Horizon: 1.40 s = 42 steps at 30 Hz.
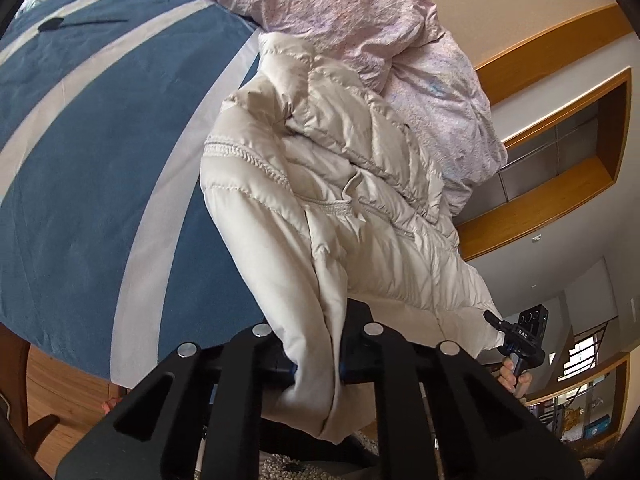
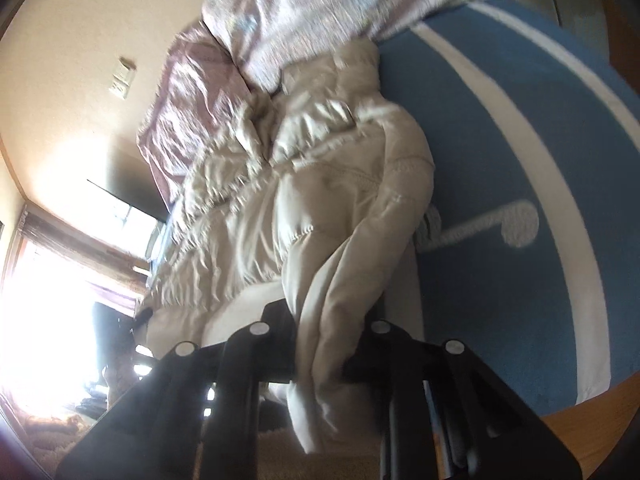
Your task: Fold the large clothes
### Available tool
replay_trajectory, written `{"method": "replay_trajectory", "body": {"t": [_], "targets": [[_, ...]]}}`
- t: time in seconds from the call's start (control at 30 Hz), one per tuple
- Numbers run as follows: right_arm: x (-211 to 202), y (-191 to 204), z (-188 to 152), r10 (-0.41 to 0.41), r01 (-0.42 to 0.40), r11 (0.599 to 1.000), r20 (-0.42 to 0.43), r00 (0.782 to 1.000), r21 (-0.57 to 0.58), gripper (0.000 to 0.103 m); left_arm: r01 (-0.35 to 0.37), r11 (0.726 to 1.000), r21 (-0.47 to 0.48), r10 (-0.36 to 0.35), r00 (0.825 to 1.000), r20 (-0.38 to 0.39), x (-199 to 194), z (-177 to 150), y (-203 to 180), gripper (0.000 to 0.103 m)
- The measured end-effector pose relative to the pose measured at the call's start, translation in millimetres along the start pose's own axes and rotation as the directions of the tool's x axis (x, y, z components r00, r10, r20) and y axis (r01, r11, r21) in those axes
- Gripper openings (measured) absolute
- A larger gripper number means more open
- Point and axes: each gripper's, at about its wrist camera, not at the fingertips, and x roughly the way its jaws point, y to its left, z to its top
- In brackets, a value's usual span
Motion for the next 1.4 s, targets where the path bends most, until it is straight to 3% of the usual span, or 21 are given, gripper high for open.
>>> {"method": "replay_trajectory", "body": {"t": [0.17, 0.5, 0.67, 0.87, 1.13, 1.4], "targets": [[-23.0, 11.1, 1.5, 0.049, -0.047, 0.999, 0.108, 0.993, -0.022, 0.016, 0.023, 0.998, 0.051, -0.028, 0.995, 0.099, -29.9, 5.0, -13.6, 0.011], [-51.8, 37.8, 9.5, 0.135, -0.113, 0.989, 0.249, 0.959, -0.1, 0.015, 0.083, 0.995, 0.061, -0.093, 0.976, 0.198, -56.1, 13.3, -19.3, 0.011], [-50.2, 49.4, 30.6, 0.151, -0.127, 0.987, 0.315, 0.937, -0.095, 0.015, 0.098, 0.992, 0.076, -0.113, 0.965, 0.235, -59.0, 34.9, -27.2, 0.011], [-38.5, 69.5, 70.9, 0.135, -0.103, 0.99, 0.4, 0.907, -0.101, 0.015, 0.101, 0.988, 0.117, -0.131, 0.949, 0.287, -55.2, 84.8, -50.2, 0.011], [5.0, 89.5, 148.7, 0.027, -0.008, 0.999, 0.485, 0.874, -0.042, 0.015, 0.087, 0.993, 0.078, -0.108, 0.939, 0.327, -24.5, 171.0, -72.8, 0.012], [102.5, 74.3, 220.0, -0.203, 0.178, 0.979, 0.425, 0.882, 0.097, 0.016, -0.014, 0.999, -0.035, 0.025, 0.943, 0.331, 45.0, 240.7, -55.2, 0.014]]}}
